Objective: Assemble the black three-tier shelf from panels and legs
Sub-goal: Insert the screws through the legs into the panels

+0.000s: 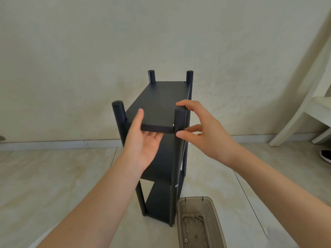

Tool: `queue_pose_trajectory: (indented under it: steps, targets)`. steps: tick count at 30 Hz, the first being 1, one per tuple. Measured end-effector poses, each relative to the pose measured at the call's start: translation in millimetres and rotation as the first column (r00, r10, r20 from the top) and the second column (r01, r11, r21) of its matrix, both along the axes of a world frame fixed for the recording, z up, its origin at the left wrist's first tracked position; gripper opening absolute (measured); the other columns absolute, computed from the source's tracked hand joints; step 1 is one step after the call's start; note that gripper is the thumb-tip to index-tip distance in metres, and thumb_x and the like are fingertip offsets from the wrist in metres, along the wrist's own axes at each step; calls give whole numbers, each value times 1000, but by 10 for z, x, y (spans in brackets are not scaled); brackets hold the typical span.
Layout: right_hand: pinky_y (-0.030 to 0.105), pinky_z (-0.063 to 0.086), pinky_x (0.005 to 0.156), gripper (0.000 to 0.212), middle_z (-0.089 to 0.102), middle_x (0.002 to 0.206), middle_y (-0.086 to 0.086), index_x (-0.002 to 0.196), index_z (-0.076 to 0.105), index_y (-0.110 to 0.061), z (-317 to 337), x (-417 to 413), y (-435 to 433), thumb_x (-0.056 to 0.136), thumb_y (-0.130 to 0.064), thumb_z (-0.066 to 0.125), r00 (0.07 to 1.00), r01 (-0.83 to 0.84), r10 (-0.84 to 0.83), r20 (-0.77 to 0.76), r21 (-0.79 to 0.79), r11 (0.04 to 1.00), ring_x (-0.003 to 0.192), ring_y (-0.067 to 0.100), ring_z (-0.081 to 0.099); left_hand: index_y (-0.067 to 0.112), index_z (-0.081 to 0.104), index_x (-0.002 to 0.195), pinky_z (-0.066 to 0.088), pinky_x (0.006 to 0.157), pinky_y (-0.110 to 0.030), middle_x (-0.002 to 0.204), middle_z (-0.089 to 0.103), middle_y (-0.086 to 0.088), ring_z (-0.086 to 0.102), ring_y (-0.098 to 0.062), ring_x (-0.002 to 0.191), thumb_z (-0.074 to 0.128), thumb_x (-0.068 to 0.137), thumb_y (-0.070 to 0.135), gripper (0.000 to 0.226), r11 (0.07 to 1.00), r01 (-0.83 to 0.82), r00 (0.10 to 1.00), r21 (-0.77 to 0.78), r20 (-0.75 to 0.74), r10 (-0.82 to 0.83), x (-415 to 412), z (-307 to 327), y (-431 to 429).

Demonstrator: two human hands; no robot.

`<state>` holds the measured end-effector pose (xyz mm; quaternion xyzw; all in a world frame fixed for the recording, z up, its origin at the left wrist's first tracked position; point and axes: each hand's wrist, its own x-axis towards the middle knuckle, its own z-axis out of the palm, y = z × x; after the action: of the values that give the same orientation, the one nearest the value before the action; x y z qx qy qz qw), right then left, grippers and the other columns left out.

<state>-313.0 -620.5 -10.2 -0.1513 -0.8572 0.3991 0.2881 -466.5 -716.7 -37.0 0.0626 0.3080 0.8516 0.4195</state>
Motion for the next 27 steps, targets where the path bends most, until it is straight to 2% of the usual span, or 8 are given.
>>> queue_pose_trajectory:
  steps: [3,6,9,11,15,19,25,27]
  targets:
    - [9,51,77,62,39,144,-17,132,40,-49,15,-20,-21,88,-20,73,1000,6,-6,9,19,1000,87,5,69,11,59,131,61,86,-43,113,75,-13,74,-30,102,69,95,34,44,990,-90,992,110,100,79,-139,104,-62]
    - [9,50,76,62,39,140,-22,128,38,-52,23,-42,-56,88,-21,73,1000,-12,12,12,21,1000,85,3,68,11,59,134,54,100,-49,119,73,-15,71,-34,109,69,92,43,54,985,-61,994,160,99,46,-171,124,-71]
    - [4,48,74,63,39,122,-40,124,36,-54,31,-46,-61,87,-19,74,1000,-28,28,5,1,1000,85,0,67,9,60,133,53,99,-56,123,71,-18,69,-39,112,66,85,63,72,981,6,996,196,84,-23,-163,129,-64]
    - [4,48,73,64,40,117,-42,124,36,-54,28,-41,-52,88,-18,74,1000,-30,31,5,-8,1000,86,-1,66,9,60,133,53,96,-59,123,70,-19,69,-41,111,64,81,72,82,978,29,994,205,93,-49,-174,140,-64]
    - [8,49,72,64,48,115,-31,126,35,-53,0,-51,-41,89,-17,72,999,-31,31,8,-18,999,86,0,66,9,66,126,56,89,-61,117,72,-19,71,-42,104,68,79,72,79,981,21,987,192,152,-51,-176,186,-50]
    - [23,57,82,65,57,115,-22,127,36,-49,-26,-73,-32,88,-12,72,999,-31,32,4,-28,999,87,4,67,11,67,124,56,87,-61,112,74,-18,72,-42,100,74,80,65,70,987,-32,982,160,188,2,-156,210,-39]
    - [26,60,75,64,63,122,-10,123,39,-48,-33,-76,10,88,-4,70,996,-93,91,-22,-117,989,91,9,70,13,68,123,57,84,-58,112,75,-17,73,-40,99,73,81,62,64,989,-68,983,134,181,43,-128,232,-26]
    - [27,60,78,64,63,124,-7,123,39,-48,-32,-75,11,88,-4,70,995,-100,98,-26,-125,987,93,10,69,13,68,119,58,81,-56,110,75,-16,74,-39,97,72,82,62,61,989,-79,983,129,176,56,-123,237,-23]
